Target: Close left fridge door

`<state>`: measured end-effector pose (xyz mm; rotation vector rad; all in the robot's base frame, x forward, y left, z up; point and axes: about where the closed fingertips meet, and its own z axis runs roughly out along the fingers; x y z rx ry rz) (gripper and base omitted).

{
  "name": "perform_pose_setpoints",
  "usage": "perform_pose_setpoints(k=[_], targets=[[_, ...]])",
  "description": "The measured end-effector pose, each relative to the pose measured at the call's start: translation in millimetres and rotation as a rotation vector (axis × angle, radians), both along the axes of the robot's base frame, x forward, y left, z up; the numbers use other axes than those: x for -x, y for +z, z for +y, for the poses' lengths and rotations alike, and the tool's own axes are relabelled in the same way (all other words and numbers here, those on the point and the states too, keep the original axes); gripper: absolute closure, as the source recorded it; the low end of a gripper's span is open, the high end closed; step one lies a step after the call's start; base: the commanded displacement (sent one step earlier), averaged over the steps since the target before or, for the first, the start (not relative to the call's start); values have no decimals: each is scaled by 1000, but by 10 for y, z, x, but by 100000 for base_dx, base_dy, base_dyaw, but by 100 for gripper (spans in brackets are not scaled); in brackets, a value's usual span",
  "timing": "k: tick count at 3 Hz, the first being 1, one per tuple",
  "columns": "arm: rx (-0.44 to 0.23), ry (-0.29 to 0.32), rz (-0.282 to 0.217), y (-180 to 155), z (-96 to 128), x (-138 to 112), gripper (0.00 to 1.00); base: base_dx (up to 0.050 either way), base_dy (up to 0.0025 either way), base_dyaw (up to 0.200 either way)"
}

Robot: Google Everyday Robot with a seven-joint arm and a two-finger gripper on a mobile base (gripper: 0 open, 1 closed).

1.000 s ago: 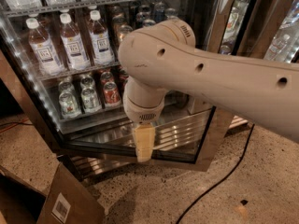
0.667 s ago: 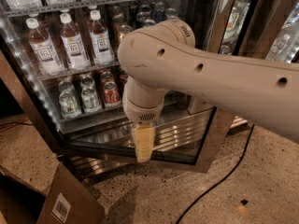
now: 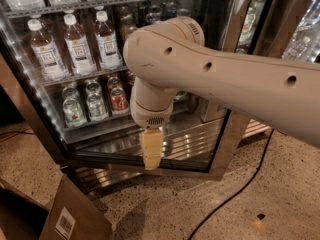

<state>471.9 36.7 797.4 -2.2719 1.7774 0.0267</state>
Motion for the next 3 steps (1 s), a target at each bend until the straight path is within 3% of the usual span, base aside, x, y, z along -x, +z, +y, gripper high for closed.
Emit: perform_pose_setpoints(k=[3], targets=[[8, -103, 57, -75, 0, -401, 0, 0, 0, 0]])
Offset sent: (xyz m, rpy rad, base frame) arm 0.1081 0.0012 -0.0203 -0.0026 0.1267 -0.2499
